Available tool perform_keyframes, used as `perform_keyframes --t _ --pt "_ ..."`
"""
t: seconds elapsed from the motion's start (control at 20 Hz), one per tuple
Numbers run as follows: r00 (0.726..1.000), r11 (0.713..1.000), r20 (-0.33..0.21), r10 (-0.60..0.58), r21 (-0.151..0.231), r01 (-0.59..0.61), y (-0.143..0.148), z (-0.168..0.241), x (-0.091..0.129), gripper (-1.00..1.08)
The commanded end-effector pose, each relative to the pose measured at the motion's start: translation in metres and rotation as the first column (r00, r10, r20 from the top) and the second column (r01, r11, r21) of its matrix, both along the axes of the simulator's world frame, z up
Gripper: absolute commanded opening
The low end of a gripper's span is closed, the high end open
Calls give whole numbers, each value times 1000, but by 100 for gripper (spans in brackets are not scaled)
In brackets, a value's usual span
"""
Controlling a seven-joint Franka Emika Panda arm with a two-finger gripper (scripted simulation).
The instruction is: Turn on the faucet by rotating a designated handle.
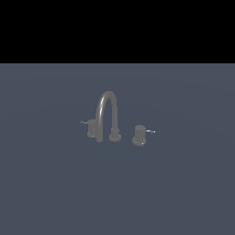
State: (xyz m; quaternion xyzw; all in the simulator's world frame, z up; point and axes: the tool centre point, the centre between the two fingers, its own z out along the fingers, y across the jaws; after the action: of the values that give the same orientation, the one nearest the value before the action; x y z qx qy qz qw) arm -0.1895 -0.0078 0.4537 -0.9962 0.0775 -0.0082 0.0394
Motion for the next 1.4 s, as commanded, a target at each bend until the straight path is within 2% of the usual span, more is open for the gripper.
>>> perform_keyframes --t 0.0,0.2,0.35,0.5,0.65,0.8,1.0,1.15,1.35 --pt "998 998 -12 -62 30 62 1 -12 16 -100" --pt "983 980 -43 -181 74 184 1 -36 45 -100" --pt "959 955 -71 -274 98 280 1 -57 66 -100" --pt "925 919 -101 -367 113 377 -1 -79 85 -100" --pt "879 873 -131 -458 118 473 -4 -102 103 -100" --pt "822 817 -159 -547 113 566 -7 -127 120 -100" --pt "729 726 -189 -658 95 681 -14 -162 140 -100" --pt "647 648 -204 -735 73 758 -21 -190 152 -100" --pt "526 530 -210 -825 37 847 -32 -227 167 -100"
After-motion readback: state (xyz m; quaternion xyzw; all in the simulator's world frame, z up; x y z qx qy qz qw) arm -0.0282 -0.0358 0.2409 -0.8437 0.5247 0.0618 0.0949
